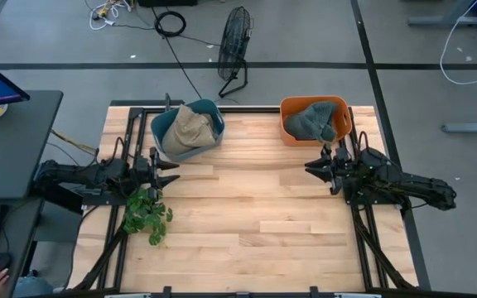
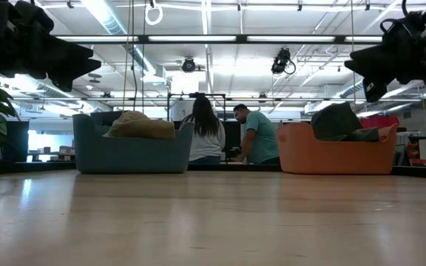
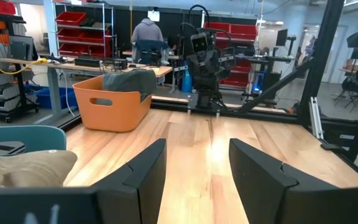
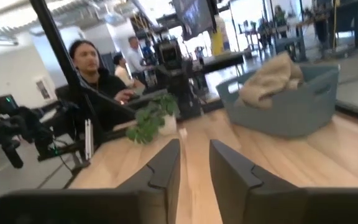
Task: Pick & Place hat
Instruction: Return to Home Position
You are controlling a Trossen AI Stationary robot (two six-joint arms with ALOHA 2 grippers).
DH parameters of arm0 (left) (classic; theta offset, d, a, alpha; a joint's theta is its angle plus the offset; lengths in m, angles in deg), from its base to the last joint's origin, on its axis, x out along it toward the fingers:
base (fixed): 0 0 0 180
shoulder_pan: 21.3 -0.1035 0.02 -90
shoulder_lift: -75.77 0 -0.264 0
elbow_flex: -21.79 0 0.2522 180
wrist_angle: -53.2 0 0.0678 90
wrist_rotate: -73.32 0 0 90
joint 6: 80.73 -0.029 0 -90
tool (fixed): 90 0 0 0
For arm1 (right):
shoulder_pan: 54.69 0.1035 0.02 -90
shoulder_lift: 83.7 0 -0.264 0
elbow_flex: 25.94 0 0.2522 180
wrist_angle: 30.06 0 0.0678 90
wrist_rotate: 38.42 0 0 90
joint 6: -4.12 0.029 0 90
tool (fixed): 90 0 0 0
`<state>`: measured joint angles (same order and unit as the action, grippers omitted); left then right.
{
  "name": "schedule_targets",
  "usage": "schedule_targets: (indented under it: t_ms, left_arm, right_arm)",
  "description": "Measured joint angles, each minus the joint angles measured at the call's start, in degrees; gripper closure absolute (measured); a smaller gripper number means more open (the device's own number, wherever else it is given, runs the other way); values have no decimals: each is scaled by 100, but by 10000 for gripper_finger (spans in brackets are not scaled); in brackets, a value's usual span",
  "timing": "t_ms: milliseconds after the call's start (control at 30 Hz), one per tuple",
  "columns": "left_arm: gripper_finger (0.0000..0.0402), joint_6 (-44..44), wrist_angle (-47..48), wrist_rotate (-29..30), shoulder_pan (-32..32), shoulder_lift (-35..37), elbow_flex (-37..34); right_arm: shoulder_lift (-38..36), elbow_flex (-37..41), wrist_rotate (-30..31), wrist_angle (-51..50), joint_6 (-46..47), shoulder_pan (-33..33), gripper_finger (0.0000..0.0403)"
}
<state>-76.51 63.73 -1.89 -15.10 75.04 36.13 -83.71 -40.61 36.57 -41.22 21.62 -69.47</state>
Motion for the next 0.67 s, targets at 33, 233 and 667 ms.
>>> schedule_targets:
  t_ms: [33, 233, 667]
  left_arm:
    - [223, 2, 0, 0, 0, 0, 0]
    - [223, 6, 0, 0, -2, 0, -2]
    - [223, 8, -2, 2, -2, 0, -4]
  right_arm:
    - [3, 0, 23, -25, 2, 0, 316]
    - [24, -2, 111, -5, -1, -1, 319]
    - [26, -2, 110, -1, -3, -1, 319]
